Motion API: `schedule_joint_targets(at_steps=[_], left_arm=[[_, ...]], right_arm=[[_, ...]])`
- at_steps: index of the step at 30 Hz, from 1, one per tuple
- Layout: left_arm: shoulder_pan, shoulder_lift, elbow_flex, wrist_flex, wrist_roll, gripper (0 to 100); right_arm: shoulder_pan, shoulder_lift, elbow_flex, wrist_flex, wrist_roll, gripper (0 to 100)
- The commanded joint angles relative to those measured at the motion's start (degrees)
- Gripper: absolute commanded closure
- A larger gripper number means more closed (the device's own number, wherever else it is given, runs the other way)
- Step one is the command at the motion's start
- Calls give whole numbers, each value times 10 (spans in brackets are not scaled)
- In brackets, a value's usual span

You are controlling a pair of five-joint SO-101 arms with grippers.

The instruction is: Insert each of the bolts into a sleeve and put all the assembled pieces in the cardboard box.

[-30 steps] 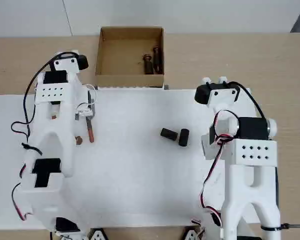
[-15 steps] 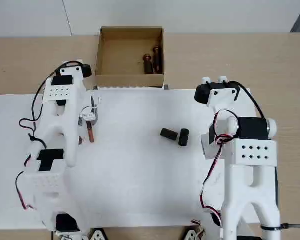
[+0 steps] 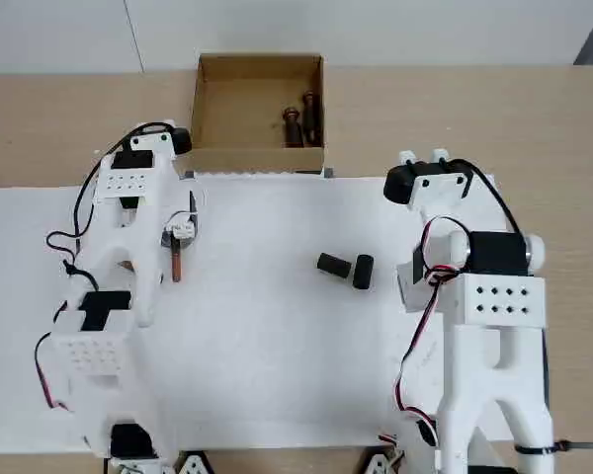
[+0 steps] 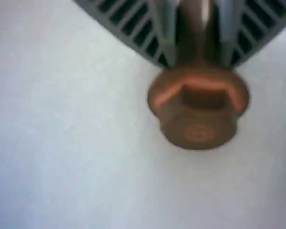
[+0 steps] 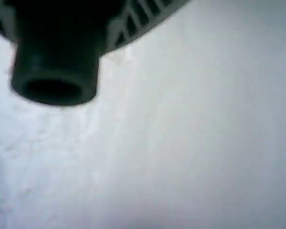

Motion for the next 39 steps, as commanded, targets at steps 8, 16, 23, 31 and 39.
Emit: schedule_joint_targets(at_steps=[8, 16, 23, 31, 39], left_arm=[[-7, 14, -217, 188, -1, 995], [-7, -89, -264, 206, -4, 995], [38, -259, -214, 205, -53, 995], [90, -410, -207, 205, -55, 995], [143, -562, -106, 204, -114, 995]], right_arm=[[-2, -63, -31, 27, 5, 995], [0, -160, -34, 36, 5, 995], [1, -213, -33, 36, 4, 995], [3, -255, -33, 30, -1, 996], [3, -345, -5, -7, -1, 996]])
